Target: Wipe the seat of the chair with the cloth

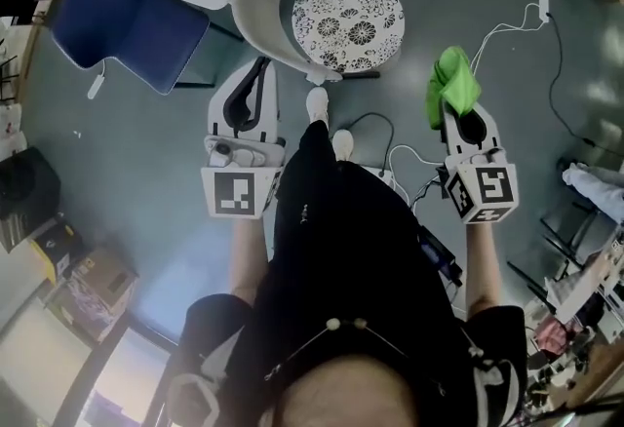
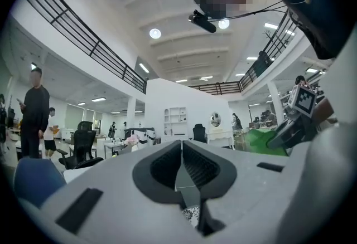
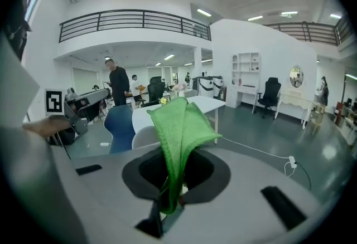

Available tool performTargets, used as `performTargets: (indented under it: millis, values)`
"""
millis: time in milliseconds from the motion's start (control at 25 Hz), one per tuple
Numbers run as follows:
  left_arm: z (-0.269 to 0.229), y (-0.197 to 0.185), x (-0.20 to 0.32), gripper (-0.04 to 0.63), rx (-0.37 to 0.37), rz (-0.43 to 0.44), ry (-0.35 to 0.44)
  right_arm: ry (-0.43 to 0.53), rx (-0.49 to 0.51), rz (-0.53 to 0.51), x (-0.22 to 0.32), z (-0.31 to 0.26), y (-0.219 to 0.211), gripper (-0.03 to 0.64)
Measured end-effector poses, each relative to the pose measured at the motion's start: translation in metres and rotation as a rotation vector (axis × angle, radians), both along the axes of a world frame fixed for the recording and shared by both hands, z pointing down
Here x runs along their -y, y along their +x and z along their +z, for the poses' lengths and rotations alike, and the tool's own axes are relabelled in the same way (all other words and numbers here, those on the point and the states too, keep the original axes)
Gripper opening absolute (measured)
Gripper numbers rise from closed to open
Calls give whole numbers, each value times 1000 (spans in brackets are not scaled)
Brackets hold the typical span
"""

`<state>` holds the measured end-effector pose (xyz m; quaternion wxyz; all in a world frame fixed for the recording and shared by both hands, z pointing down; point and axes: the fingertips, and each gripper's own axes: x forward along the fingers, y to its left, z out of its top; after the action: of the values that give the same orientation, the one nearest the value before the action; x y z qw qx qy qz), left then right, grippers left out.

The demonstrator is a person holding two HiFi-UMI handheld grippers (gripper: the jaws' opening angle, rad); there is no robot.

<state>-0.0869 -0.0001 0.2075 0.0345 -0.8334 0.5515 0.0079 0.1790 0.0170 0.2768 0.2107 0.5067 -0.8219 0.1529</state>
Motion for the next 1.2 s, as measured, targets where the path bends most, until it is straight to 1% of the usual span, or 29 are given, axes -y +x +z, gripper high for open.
performTargets:
  millis: [80,200,240,320,400,520,640,720,800,920,1000,1200]
  values:
    - [6,-7,27,14,9,13,-1,-37,35,-24,31,6,-16,46]
    - [18,-20,66,14,61,46,27,-78,105,-96,80,21,-53,46]
    - [22,-22,76,14,60,54,19,-99,125,-115,95,28,-64,46]
    - [31,-24,86,14,27,55,-16,-165,155,-144,116,49,-83,46]
    - [41,-22,91,14,11,56,-48,-232,178,-166,138,78,-100,46]
    - [59,-15,97,14,25,69,-96,-339,221,-166,183,134,-126,46]
    - [76,-12,102,14,33,73,-127,-460,279,-162,224,195,-160,46]
    - [88,-13,107,14,41,72,-143,-514,301,-167,247,234,-184,46]
    - [102,-14,113,14,39,67,-158,-540,296,-173,266,271,-206,46]
    - [120,-18,123,14,26,50,-173,-571,251,-176,286,325,-231,46]
    - [132,-19,128,14,14,36,-180,-616,235,-169,294,359,-245,46]
    - [154,-17,129,14,-1,38,-215,-722,181,-118,303,430,-265,45]
